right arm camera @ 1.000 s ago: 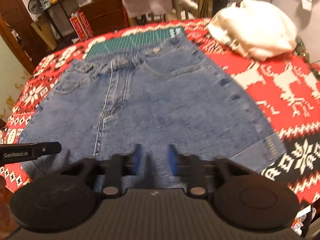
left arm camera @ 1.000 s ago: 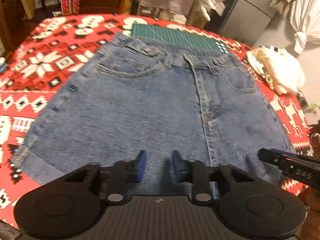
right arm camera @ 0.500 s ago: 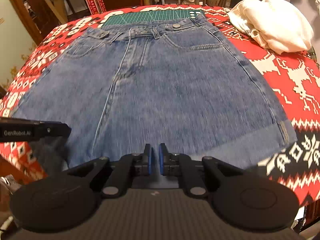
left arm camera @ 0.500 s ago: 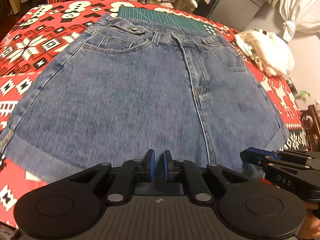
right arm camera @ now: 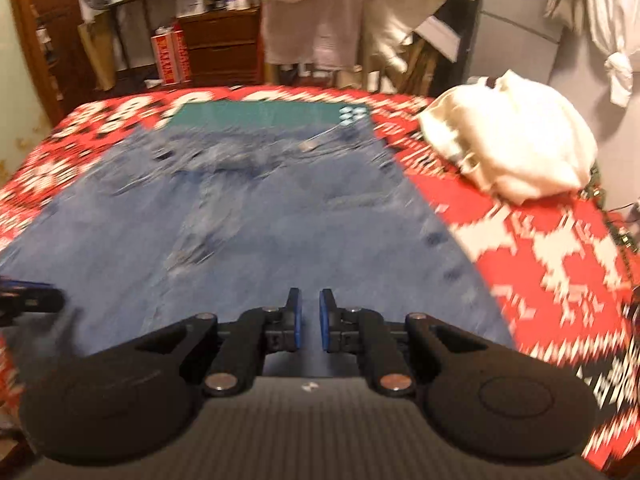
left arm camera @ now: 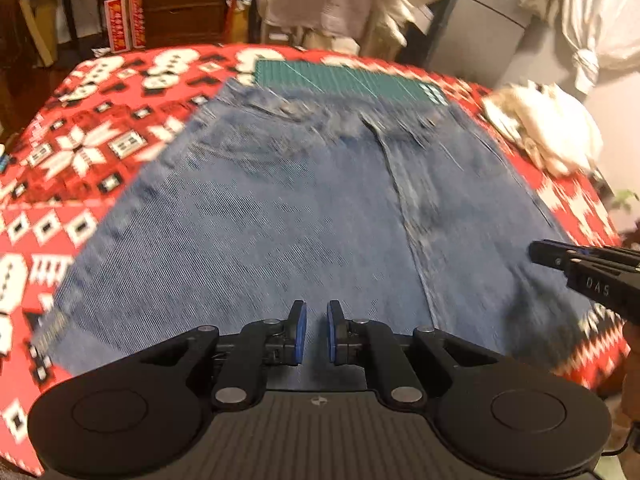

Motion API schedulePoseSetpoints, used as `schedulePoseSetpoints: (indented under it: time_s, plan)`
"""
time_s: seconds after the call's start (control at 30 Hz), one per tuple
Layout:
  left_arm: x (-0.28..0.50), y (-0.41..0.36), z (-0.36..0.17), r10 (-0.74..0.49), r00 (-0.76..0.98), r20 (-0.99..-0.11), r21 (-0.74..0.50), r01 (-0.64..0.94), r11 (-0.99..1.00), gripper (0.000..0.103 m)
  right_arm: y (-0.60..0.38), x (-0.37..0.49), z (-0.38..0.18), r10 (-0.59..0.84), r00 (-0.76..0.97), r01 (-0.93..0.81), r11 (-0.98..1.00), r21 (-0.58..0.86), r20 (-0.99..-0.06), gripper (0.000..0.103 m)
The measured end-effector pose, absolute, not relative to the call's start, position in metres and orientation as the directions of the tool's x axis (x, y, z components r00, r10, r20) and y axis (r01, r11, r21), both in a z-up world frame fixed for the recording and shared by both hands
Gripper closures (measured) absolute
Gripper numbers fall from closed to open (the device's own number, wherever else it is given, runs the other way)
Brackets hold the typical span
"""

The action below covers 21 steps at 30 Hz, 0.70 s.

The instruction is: Fold clothes

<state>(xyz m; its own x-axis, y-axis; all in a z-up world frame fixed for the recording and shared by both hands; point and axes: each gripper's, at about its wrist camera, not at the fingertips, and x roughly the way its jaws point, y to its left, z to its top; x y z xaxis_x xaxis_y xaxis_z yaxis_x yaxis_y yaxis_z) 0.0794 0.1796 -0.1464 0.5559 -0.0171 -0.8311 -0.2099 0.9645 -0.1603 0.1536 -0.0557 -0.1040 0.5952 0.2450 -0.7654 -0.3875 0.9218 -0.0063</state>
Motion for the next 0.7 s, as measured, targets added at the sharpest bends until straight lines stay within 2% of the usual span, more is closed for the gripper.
schedulePoseSetpoints:
  time_s: [0.23,0.43,0.7]
  plan:
    - [0.094,0.207,-0.158,0.027,0.536,-0.844,-0.145,-0.276,0.950,0.093,-0.064,0.191,-0.133,0.196,0.584,-0.351,0.936,-0.028,-0.788,0.094]
    - [0.082,0.206,-0.163,0.037,0.542,-0.840,-0.130,-0.268,0.955,0.092,-0.082,0.156,-0.137,0.188,0.623,-0.368,0.927,-0.073,-0.760,0.093]
    - [0.070,0.204,-0.161,0.032,0.537,-0.843,-0.138,-0.274,0.952,0.092,-0.108,0.120,-0.134,0.193,0.588,-0.374,0.926,-0.053,-0.785,0.092]
